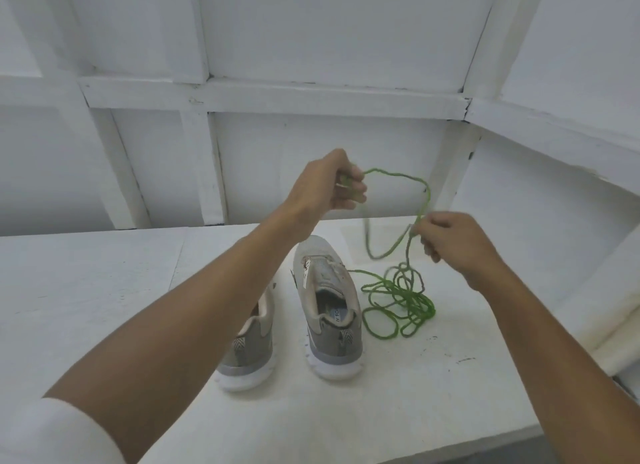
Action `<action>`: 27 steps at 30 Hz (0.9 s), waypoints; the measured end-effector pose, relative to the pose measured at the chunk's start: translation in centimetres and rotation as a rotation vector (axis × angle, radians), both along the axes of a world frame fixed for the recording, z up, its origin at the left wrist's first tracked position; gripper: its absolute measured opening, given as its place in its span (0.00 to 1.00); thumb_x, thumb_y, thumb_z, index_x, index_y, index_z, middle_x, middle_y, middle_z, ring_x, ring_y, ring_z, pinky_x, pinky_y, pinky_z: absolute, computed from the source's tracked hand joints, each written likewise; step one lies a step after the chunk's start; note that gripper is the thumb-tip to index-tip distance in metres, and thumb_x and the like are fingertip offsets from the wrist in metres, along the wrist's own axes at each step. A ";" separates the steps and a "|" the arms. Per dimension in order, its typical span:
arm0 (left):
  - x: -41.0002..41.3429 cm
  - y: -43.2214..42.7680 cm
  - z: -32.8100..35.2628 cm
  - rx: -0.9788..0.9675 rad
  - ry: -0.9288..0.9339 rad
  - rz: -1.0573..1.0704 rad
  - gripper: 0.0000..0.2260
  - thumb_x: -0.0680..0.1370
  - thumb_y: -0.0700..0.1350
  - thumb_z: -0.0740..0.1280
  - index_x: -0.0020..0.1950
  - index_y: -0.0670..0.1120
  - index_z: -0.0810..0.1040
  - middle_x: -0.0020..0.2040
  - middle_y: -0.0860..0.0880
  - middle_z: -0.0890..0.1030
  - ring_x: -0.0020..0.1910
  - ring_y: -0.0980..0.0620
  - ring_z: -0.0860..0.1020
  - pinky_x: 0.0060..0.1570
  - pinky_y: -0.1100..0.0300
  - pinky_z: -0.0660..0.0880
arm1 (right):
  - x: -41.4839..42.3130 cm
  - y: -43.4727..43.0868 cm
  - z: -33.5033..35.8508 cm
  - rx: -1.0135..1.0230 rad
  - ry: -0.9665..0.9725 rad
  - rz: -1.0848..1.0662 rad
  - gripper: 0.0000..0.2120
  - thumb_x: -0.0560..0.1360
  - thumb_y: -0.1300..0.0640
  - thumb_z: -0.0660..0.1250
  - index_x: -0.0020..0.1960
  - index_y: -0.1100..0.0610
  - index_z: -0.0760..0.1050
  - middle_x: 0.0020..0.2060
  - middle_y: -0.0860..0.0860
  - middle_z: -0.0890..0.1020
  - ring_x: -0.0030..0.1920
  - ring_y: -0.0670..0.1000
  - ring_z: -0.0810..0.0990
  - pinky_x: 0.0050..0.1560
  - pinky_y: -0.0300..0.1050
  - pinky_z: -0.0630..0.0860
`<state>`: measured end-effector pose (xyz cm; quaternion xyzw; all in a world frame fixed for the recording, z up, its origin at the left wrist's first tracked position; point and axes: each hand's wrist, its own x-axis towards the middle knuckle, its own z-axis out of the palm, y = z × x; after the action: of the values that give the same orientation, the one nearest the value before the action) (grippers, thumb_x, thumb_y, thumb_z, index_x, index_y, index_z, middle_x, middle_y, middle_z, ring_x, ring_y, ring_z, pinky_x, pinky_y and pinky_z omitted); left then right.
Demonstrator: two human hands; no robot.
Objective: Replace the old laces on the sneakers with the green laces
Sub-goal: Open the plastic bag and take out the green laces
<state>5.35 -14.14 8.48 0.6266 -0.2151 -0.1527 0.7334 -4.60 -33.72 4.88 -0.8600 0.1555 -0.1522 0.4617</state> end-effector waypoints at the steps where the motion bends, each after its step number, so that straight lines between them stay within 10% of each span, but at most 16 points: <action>1: 0.1 -0.1 -0.9 0.084 -0.027 0.027 0.15 0.68 0.51 0.61 0.44 0.41 0.78 0.41 0.44 0.82 0.40 0.45 0.81 0.47 0.50 0.76 | 0.1 0.3 1.1 0.029 -0.065 -0.002 0.09 0.75 0.59 0.67 0.37 0.60 0.80 0.27 0.50 0.75 0.27 0.47 0.71 0.32 0.44 0.70; 5: -0.9 -1.7 -3.6 0.528 -0.297 -0.109 0.27 0.69 0.63 0.68 0.62 0.49 0.77 0.56 0.54 0.81 0.54 0.54 0.80 0.57 0.52 0.77 | 0.0 2.2 4.8 0.123 -0.249 0.077 0.09 0.76 0.57 0.67 0.39 0.58 0.82 0.26 0.49 0.72 0.27 0.48 0.67 0.27 0.39 0.65; 8: -1.9 -3.4 -3.8 0.589 -0.417 -0.208 0.18 0.76 0.58 0.68 0.62 0.49 0.79 0.55 0.54 0.82 0.53 0.56 0.81 0.58 0.54 0.76 | -0.2 3.4 6.3 0.120 -0.331 0.131 0.08 0.76 0.56 0.68 0.40 0.55 0.83 0.25 0.46 0.71 0.27 0.48 0.66 0.26 0.35 0.65; 15: -1.9 -4.0 0.1 0.253 -0.330 -0.130 0.12 0.81 0.48 0.64 0.57 0.42 0.81 0.51 0.48 0.85 0.50 0.50 0.83 0.53 0.56 0.79 | -1.0 2.4 2.7 0.233 -0.456 -0.101 0.06 0.73 0.60 0.65 0.38 0.52 0.72 0.30 0.46 0.72 0.31 0.47 0.68 0.30 0.41 0.65; 21: -2.8 -4.0 3.6 -0.182 -0.026 -0.276 0.11 0.83 0.44 0.59 0.55 0.40 0.78 0.51 0.44 0.83 0.48 0.46 0.83 0.53 0.53 0.79 | -0.5 3.1 -3.2 -0.064 0.075 0.051 0.10 0.72 0.45 0.72 0.51 0.46 0.77 0.34 0.48 0.76 0.36 0.47 0.77 0.37 0.37 0.72; 27: -1.9 -2.1 4.9 -0.293 0.131 -0.170 0.10 0.83 0.44 0.59 0.52 0.41 0.78 0.43 0.48 0.83 0.32 0.54 0.79 0.34 0.62 0.76 | 0.2 1.3 -2.3 -0.123 0.088 0.010 0.12 0.79 0.50 0.64 0.41 0.53 0.80 0.36 0.50 0.83 0.30 0.47 0.77 0.34 0.40 0.71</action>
<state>3.42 -16.20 13.40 0.4815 -0.2391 -0.2218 0.8136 -4.41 -32.45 2.62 -0.8933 0.1617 -0.1211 0.4015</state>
